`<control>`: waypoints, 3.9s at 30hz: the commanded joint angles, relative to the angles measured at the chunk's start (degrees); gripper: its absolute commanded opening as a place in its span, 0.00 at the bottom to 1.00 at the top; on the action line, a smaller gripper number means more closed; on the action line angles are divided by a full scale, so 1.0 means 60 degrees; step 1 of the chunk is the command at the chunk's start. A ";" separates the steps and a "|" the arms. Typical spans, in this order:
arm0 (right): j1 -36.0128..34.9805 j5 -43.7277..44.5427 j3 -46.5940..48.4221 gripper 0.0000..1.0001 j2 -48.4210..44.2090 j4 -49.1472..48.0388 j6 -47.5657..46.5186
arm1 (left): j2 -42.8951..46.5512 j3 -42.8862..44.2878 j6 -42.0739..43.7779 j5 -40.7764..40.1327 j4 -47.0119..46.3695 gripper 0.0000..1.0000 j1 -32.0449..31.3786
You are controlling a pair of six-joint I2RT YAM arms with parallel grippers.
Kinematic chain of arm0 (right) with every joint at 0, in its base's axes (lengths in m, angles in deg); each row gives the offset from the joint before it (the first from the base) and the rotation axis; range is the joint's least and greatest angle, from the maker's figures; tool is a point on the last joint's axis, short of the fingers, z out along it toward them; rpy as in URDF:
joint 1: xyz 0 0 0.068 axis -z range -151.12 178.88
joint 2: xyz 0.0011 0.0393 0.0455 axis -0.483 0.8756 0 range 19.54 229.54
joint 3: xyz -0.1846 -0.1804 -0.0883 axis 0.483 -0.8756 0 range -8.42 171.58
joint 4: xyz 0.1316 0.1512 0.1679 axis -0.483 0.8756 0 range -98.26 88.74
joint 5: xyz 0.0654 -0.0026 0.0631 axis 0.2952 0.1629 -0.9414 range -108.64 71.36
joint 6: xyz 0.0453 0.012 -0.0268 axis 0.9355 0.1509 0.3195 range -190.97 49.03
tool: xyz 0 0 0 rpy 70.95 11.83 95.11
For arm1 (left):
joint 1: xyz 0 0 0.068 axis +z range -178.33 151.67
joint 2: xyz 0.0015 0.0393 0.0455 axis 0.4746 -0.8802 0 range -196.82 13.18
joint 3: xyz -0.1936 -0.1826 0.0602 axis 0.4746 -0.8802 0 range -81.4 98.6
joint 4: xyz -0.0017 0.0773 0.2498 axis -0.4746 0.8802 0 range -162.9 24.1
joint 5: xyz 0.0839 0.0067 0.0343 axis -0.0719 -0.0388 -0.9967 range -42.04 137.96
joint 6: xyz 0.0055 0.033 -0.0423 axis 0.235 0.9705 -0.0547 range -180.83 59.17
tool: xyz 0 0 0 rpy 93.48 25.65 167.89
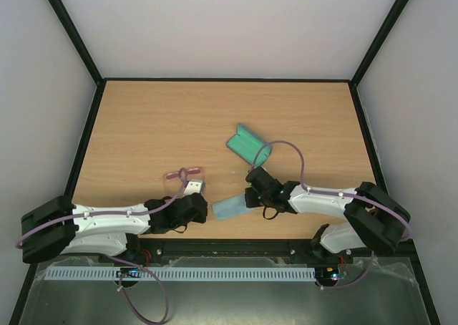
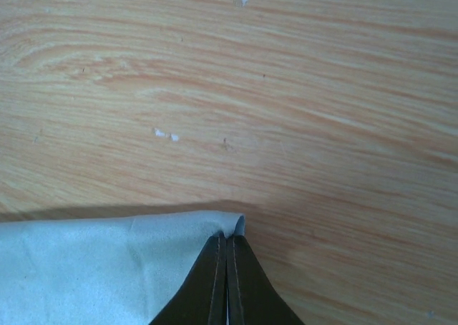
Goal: Organize the sunglasses
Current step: Adjust the glasses cleaning cloth at the center of the board, then adjust the sunglasses case at the center of the board, then pick up the glasses cleaning cloth from the center of the board.
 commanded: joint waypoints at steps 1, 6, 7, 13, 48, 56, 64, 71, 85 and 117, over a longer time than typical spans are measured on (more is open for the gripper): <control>0.0172 0.0377 0.0306 0.01 0.0214 0.0379 -0.0209 | -0.0106 0.0134 0.0138 0.0052 -0.0018 0.12 0.0089; 0.0234 0.0260 0.0499 0.05 0.0076 0.0562 -0.0366 | -0.0138 0.0178 0.0237 0.0099 -0.0039 0.13 0.0194; 0.0231 0.0259 0.0528 0.06 -0.0029 0.0611 -0.0388 | -0.0137 0.0188 0.0272 0.0118 -0.0040 0.13 0.0242; 0.0824 0.0780 0.1060 0.33 -0.0857 0.1401 -0.0836 | -0.0101 0.0455 0.0703 0.0269 0.0107 0.29 0.0831; 0.2549 0.2410 0.3149 0.30 0.2413 0.2201 -0.1584 | -0.0847 0.1355 0.2007 0.1602 -0.0076 0.40 0.2353; 0.3048 0.2434 0.2900 0.31 0.2043 0.2169 -0.1718 | -0.0880 0.1372 0.2006 0.1678 -0.0086 0.40 0.2365; 0.3827 0.1803 0.2744 0.32 0.1734 0.1977 -0.1987 | -0.1011 0.1466 0.2073 0.1752 -0.0142 0.40 0.2363; 0.3824 0.0362 0.2263 0.33 0.0292 0.1851 -0.2007 | -0.0722 0.1581 0.1943 0.1849 0.0431 0.41 0.2350; 0.1508 -0.1221 0.0947 0.25 -0.0883 0.2601 -0.1375 | 0.0768 0.0928 0.0470 0.2279 0.1537 0.32 0.1371; -0.0329 0.0821 0.1850 0.21 0.1196 0.3155 -0.0619 | 0.1105 0.0605 0.0022 0.1813 0.1469 0.33 0.0709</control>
